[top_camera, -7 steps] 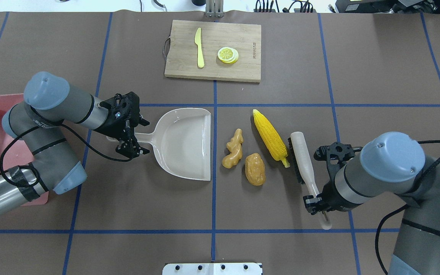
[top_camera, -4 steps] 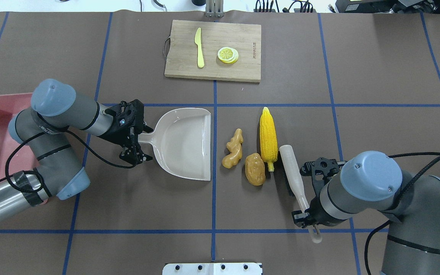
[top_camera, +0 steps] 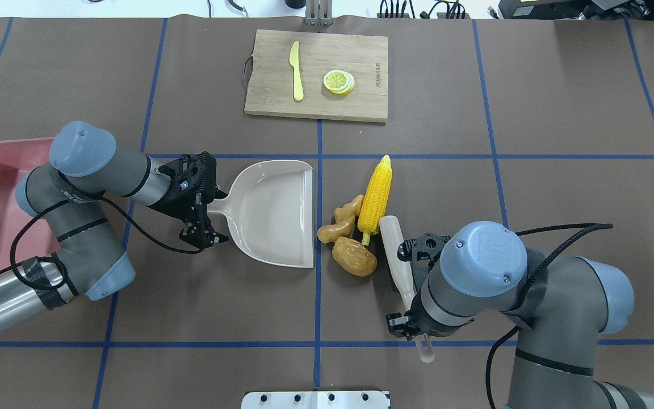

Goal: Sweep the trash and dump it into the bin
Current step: 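Sweep the potato and ginger into the dustpan with the right gripper's brush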

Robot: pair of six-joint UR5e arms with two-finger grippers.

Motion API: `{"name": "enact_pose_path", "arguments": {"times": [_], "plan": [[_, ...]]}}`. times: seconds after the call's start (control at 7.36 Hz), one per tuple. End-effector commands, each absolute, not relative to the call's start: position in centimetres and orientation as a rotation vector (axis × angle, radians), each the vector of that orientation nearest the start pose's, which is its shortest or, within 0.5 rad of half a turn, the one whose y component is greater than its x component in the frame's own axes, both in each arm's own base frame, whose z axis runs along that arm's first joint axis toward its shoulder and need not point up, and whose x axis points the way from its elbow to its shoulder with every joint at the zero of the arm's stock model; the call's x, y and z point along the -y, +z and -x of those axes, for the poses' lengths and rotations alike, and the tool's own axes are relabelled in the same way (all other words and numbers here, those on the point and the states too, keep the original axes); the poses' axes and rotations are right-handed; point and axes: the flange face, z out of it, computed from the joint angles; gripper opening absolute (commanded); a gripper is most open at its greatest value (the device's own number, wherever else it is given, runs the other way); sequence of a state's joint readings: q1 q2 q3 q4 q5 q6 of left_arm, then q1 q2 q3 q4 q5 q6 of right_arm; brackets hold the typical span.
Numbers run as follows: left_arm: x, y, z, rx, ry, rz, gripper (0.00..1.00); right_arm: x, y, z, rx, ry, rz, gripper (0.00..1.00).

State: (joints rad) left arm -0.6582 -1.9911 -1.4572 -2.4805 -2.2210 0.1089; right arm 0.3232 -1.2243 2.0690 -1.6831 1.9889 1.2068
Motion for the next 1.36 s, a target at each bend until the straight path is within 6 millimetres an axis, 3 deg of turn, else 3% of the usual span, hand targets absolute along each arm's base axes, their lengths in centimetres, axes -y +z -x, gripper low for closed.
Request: {"name": "enact_pose_path", "arguments": {"times": [0.0,0.27,0.68,1.09,1.22], "plan": [[46.0,36.6,-47.5,-1.040,1.248,-0.929,0.97,26.4,25.2,50.3,0.824,-0.194,0.125,0.00],[46.0,36.6,-47.6,-1.040,1.248,-0.929,0.97,26.9,24.2,52.0,0.832,-0.173,0.131,0.00],[46.0,36.6,-47.6,-1.040,1.248,-0.929,0.97,27.2,22.6,52.4,0.855,-0.175,0.122,0.00],[46.0,36.6,-47.6,-1.040,1.248,-0.929,0.97,28.3,19.7,55.7,0.867,-0.144,0.131,0.00],[46.0,36.6,-47.5,-1.039,1.247,-0.930,0.97,28.9,18.4,55.9,0.882,-0.138,0.128,0.00]]}}
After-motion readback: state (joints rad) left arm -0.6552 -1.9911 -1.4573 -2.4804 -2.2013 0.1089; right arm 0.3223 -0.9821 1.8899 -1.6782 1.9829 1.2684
